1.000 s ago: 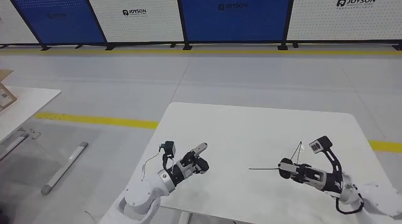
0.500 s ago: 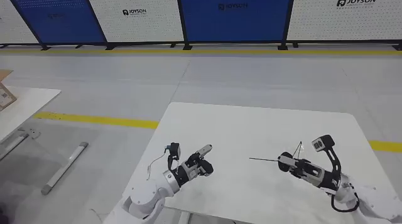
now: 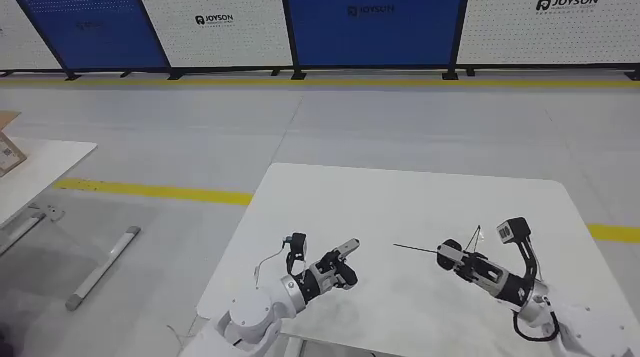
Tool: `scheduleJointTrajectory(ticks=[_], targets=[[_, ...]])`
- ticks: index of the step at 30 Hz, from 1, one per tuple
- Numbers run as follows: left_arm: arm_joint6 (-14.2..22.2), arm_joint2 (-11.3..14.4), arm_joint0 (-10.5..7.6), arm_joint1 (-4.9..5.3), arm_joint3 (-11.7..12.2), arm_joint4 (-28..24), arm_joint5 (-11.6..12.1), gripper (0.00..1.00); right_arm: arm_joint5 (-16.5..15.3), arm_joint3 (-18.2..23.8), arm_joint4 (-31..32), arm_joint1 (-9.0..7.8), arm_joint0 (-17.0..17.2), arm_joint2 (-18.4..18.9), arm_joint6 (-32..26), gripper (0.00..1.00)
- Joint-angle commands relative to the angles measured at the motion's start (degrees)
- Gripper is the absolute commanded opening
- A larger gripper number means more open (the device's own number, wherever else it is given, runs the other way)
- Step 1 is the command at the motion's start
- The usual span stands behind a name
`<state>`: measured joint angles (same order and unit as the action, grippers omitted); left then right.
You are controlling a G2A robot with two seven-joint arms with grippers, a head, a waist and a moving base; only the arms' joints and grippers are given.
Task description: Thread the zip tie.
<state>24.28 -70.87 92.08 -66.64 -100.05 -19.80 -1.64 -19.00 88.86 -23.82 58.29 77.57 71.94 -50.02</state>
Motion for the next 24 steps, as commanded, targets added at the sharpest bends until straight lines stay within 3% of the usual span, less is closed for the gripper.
scheduleJointTrajectory(ticks=[1,6,12,15,24], targets=[[0.00,0.00,0.00,0.00,0.00,0.00,0.00,1.00,0.00,0.00,0.00,0.00,0.00,0.00,0.00,0.00],[0.48,0.78,-0.18,-0.11,0.26,-1.09,0.19,1.00,1.72,0.16,1.61,0.20,0.20,-0.33,3.65,0.00],[0.18,3.49,-2.46,-0.58,1.58,-2.79,-0.42,1.00,3.27,-0.14,3.23,0.76,-0.59,-1.70,7.79,0.00],[-1.74,5.18,-3.87,-0.99,2.59,-3.98,-1.82,1.00,3.92,-0.61,5.48,1.01,-1.22,-2.43,10.20,0.00],[-2.22,5.30,-4.02,-1.04,2.76,-4.09,-2.05,1.00,3.92,-0.61,5.48,1.01,-1.22,-2.43,10.20,0.00]])
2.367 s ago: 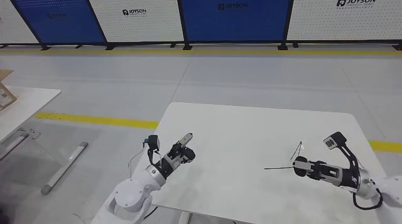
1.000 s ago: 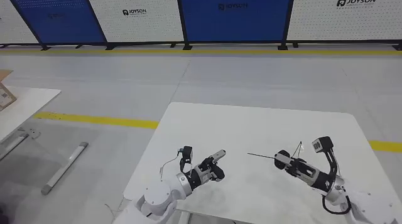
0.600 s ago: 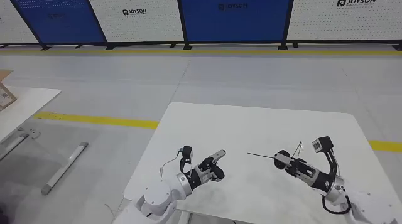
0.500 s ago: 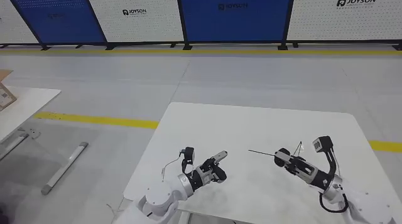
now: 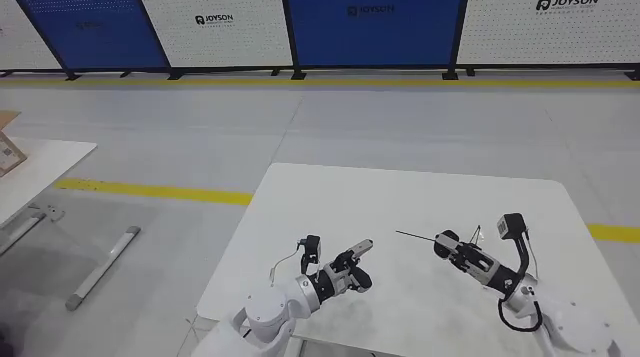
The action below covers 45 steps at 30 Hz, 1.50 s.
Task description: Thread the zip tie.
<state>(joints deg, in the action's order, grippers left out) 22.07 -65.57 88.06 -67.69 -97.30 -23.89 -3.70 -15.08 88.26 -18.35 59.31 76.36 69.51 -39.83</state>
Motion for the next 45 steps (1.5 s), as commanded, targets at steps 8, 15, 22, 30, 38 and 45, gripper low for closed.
scheduleJointTrajectory(ticks=[8,15,22,30,38,45], targets=[[-0.07,0.95,-0.43,-0.09,0.04,0.59,-0.21,1.00,0.34,0.44,0.57,0.07,0.25,-0.20,0.78,0.00],[1.89,4.61,-3.03,-0.62,1.29,0.10,-0.35,1.00,2.30,1.44,3.17,0.42,-0.18,-1.66,1.13,0.00],[0.37,6.66,-4.49,-1.37,2.83,-2.22,4.12,1.00,4.29,1.45,5.04,0.81,-1.20,-3.27,1.63,0.00],[1.39,7.35,-4.60,-1.47,3.13,-2.83,4.60,1.00,4.19,1.72,4.99,0.86,-1.05,-3.47,1.74,0.00],[-1.99,8.76,-5.59,-2.13,5.58,-1.40,13.14,1.00,4.71,0.75,3.35,1.29,-2.50,-5.76,-4.33,0.00],[-2.44,8.89,-5.35,-2.10,5.45,-0.18,13.81,1.00,5.02,0.17,3.27,1.34,-3.00,-5.71,-4.44,0.00]])
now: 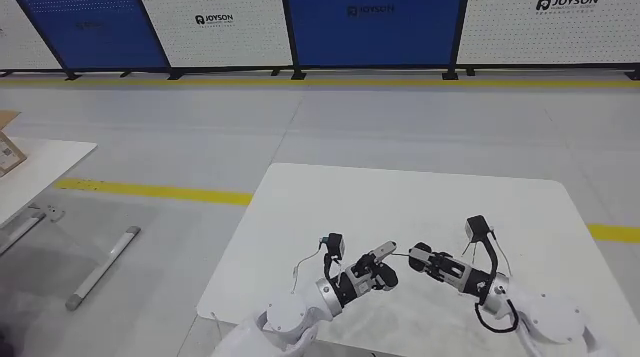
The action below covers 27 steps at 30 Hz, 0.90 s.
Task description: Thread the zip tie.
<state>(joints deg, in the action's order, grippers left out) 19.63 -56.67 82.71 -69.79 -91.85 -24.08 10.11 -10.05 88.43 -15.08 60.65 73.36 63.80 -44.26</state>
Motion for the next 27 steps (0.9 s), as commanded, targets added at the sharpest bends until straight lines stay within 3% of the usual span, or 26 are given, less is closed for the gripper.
scheduleJointTrajectory(ticks=[1,5,9,21,27], targets=[[0.00,0.00,0.00,0.00,0.01,0.02,0.00,1.00,-0.01,0.00,0.00,0.00,0.00,0.00,0.00,0.00],[-0.23,0.26,-0.01,-0.05,-0.14,0.30,0.19,1.00,-0.01,0.00,0.00,0.00,0.00,0.00,0.00,0.00],[-1.12,0.53,0.07,-0.30,-0.14,-1.24,2.40,1.00,-0.07,0.24,0.11,0.02,0.68,0.22,0.68,0.00],[-0.96,0.70,-0.07,-0.34,0.00,-1.48,2.06,1.00,0.09,-0.01,0.88,-0.07,0.83,0.61,0.50,0.00],[-5.94,0.86,-0.91,-0.83,0.78,-0.95,3.45,1.00,-0.68,1.06,0.05,-0.10,1.61,0.94,-0.48,0.00]])
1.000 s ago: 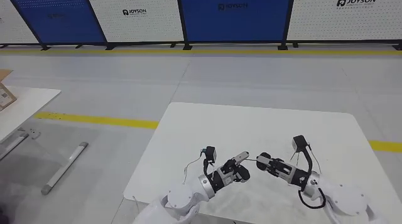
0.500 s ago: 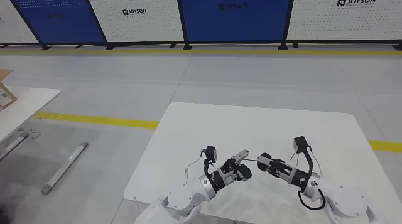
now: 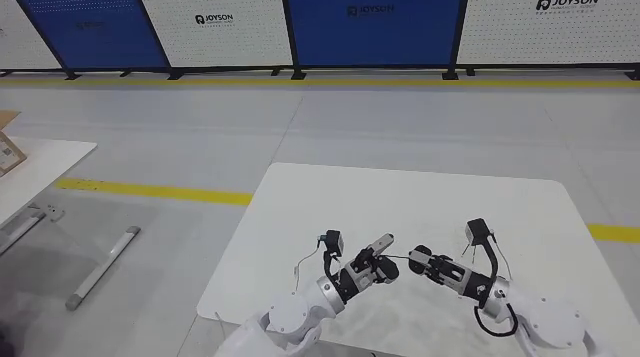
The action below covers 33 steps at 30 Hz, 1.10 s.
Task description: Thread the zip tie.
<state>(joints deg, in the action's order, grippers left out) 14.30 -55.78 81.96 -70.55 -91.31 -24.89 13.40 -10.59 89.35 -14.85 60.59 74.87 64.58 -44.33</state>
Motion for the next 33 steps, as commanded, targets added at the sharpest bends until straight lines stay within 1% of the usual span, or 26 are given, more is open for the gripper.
scheduleJointTrajectory(ticks=[1,11,13,16,17,19,20,21,22,23,24,28,29,30,31,33], targets=[[-1.21,0.01,-0.34,-0.14,0.35,0.22,0.57,1.00,-0.32,0.19,-0.72,-0.09,0.21,0.42,-1.30,0.00],[-1.24,0.05,-0.37,-0.15,0.40,0.34,0.68,1.00,-0.31,0.10,-1.08,-0.16,0.31,0.88,-1.64,0.00],[-0.82,0.29,-0.48,-0.15,0.27,1.02,0.18,1.00,-0.31,0.10,-1.08,-0.16,0.31,0.88,-1.64,0.00],[0.44,0.51,-0.36,-0.06,0.67,2.60,1.28,1.00,-0.31,0.10,-1.08,-0.16,0.31,0.88,-1.64,0.00],[1.00,0.52,-0.35,-0.01,0.79,3.04,1.36,0.95,-0.31,0.10,-1.08,-0.16,0.31,0.88,-1.64,0.00],[0.94,0.38,-0.09,0.00,0.77,2.89,1.66,0.87,-0.31,0.10,-1.08,-0.16,0.31,0.88,-1.64,0.00],[0.99,0.37,-0.04,0.00,0.73,2.79,1.74,0.79,-0.31,0.10,-1.08,-0.16,0.31,0.88,-1.64,0.00],[0.99,0.33,0.00,-0.01,0.74,2.66,1.88,0.75,-0.31,0.10,-1.08,-0.16,0.31,0.88,-1.64,0.00],[0.93,0.20,0.04,-0.02,0.74,2.21,2.04,0.67,-0.31,0.10,-1.08,-0.16,0.31,0.88,-1.64,0.00],[0.99,0.08,0.02,-0.02,0.73,1.90,2.11,0.56,-0.31,0.10,-1.08,-0.16,0.31,0.88,-1.64,0.00],[0.87,-0.08,0.02,-0.03,0.74,1.61,2.26,0.49,-0.31,0.10,-1.08,-0.16,0.31,0.88,-1.64,0.00],[0.99,-0.42,0.17,-0.01,0.59,1.28,2.53,0.40,-0.31,0.10,-1.08,-0.16,0.31,0.88,-1.64,0.00],[1.13,-0.46,0.26,0.01,0.49,1.38,2.63,0.40,-0.31,0.10,-1.08,-0.16,0.31,0.88,-1.64,0.00],[1.38,-0.48,0.36,0.04,0.40,1.52,2.64,0.44,-0.31,0.10,-1.08,-0.16,0.31,0.88,-1.64,0.00],[1.59,-0.57,0.37,0.08,0.29,1.79,2.88,0.40,-0.31,0.10,-1.08,-0.16,0.31,0.88,-1.64,0.00],[1.69,-0.67,0.59,0.11,0.29,2.19,3.51,0.37,-0.31,0.10,-1.08,-0.16,0.31,0.88,-1.64,0.00]])
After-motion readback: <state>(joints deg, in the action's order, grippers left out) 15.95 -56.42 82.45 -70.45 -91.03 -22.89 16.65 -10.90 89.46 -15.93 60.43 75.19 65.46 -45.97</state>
